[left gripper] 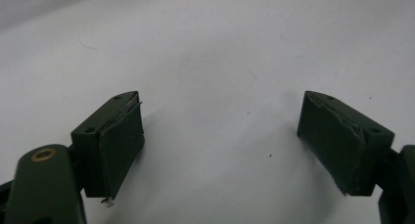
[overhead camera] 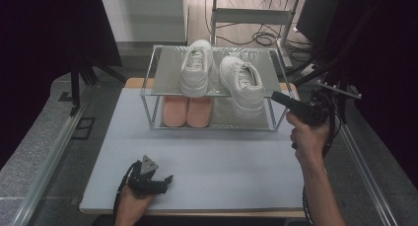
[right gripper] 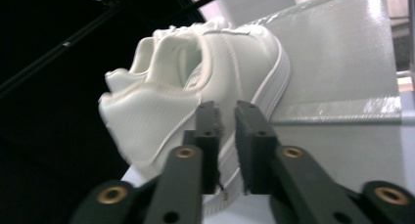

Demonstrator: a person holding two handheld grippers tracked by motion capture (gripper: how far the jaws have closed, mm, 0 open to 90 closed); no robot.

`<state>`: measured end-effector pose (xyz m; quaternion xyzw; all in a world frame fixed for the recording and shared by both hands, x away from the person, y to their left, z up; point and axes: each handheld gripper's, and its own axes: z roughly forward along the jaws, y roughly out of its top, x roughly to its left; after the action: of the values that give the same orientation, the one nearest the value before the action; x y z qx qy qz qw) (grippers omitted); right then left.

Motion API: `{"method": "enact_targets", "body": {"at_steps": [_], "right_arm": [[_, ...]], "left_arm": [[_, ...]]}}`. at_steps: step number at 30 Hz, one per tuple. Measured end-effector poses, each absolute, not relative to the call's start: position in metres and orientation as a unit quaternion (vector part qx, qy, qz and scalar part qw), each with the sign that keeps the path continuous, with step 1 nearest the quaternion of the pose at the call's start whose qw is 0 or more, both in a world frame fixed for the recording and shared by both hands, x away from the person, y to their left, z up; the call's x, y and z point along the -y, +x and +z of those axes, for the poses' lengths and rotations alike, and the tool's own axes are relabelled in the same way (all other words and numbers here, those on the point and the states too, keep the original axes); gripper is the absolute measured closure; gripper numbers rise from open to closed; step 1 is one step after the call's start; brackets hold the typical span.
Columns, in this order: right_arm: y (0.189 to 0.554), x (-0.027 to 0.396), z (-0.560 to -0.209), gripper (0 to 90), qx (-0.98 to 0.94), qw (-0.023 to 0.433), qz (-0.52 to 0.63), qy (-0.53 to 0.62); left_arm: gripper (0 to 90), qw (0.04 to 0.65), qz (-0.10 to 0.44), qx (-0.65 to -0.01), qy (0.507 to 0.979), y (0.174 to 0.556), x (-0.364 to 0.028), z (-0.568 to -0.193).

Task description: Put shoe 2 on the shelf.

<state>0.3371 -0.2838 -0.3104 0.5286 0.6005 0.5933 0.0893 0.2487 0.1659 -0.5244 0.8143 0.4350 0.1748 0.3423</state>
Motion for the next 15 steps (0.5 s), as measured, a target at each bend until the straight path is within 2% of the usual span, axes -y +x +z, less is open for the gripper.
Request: {"method": "enact_targets", "body": {"at_steps": [3,15], "right_arm": [[0.327,0.283,-0.321,89.5,-0.603,0.08,0.602,0.517],[0.322,0.264,-0.348,89.5,-0.61,0.055,0.61,0.503]], "left_arm": [[17.1,0.342,0.175,-0.435,0.814,0.249,-0.166,-0.524],[17.1,0.34,0.176,-0.433,0.816,0.249,-0.166,-0.524]]}}
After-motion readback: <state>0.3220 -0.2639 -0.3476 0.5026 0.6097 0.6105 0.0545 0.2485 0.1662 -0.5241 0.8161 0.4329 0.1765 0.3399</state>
